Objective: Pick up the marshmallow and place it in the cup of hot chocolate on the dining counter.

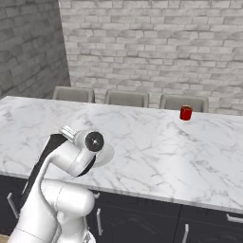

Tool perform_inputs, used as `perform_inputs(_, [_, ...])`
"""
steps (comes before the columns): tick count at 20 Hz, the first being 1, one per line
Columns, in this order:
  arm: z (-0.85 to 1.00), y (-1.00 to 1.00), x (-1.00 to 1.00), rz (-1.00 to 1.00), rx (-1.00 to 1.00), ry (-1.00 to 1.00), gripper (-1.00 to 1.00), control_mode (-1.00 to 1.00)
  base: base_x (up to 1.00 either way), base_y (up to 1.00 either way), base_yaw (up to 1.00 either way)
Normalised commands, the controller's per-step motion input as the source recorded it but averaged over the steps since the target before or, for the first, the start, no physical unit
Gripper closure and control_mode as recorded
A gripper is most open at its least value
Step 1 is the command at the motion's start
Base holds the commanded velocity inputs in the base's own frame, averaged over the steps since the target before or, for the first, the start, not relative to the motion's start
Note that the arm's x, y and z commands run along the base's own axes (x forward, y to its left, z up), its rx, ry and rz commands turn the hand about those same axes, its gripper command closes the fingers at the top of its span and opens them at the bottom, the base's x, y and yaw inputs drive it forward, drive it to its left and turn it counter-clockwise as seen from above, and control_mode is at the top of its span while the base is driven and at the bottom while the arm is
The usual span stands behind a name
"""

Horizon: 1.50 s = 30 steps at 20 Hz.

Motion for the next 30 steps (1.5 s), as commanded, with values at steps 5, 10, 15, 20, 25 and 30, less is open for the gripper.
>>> perform_inputs(5, [0.24,0.0,0.0,0.49,0.01,-0.37,1.0,-1.0,0.0,0.0,0.0])
perform_inputs(10, [0.27,0.0,0.0,0.54,0.0,-0.2,1.0,-1.0,0.0,0.0,0.0])
perform_inputs(15, [0.21,0.0,0.0,0.45,-0.03,-0.31,1.0,-1.0,0.0,0.0,0.0])
perform_inputs(20, [0.17,0.0,0.0,0.31,-0.05,-0.35,1.0,-1.0,0.0,0.0,0.0])
perform_inputs(25, [0.05,0.06,0.0,0.06,-0.11,-0.16,1.0,-1.0,0.0,0.0,0.0])
perform_inputs(30, [0.0,0.0,-0.15,0.0,-0.01,-0.18,1.0,-1.0,0.0,0.0,0.0])
